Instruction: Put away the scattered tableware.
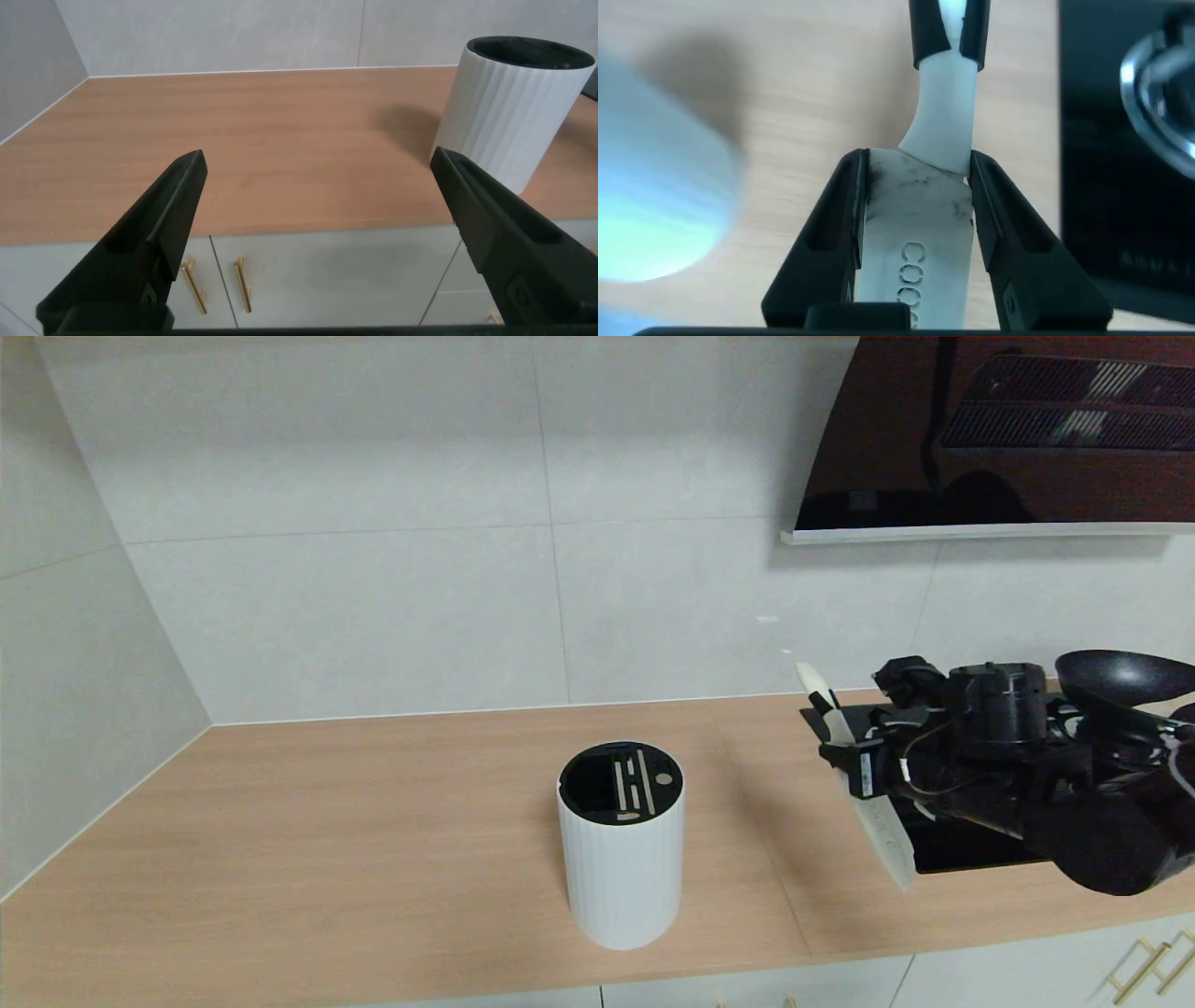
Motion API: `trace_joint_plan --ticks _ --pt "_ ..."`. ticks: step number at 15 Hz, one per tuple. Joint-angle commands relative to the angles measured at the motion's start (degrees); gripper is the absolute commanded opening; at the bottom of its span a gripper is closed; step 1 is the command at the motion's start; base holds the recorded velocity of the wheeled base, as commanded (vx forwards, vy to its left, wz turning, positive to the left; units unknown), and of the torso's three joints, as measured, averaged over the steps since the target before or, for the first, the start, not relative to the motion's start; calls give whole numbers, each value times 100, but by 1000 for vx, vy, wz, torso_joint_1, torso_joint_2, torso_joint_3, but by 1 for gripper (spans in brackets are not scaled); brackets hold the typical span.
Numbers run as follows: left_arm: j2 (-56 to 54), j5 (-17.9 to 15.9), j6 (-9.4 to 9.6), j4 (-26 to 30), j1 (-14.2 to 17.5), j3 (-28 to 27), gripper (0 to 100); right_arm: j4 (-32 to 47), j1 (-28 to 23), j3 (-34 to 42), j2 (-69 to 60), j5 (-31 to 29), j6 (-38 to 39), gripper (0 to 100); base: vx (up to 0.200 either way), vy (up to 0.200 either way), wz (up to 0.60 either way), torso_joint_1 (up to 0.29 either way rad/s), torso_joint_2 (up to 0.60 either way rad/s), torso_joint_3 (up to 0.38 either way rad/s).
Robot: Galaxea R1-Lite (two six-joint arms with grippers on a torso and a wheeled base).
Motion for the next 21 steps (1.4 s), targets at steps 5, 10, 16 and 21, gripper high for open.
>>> trace_joint_plan --ticks 5,10,16,21 --pt "9 -163 233 0 0 -185 100 584 591 -300 -1273 -35 -11 0 0 0 0 0 0 0" --pt "2927 -1305 40 571 -132 -2399 100 1270 1268 -1346 -1158 -18 -20 0 0 0 0 0 0 0" --pt "7005 -1323 -584 -1107 -782 -4641 100 1182 1663 -1390 -921 176 -20 0 0 0 0 0 0 0" --pt "8666 -1305 -2957 -3032 -2364 -4816 100 1164 2858 -1328 -1141 -615 235 0 0 0 0 0 0 0"
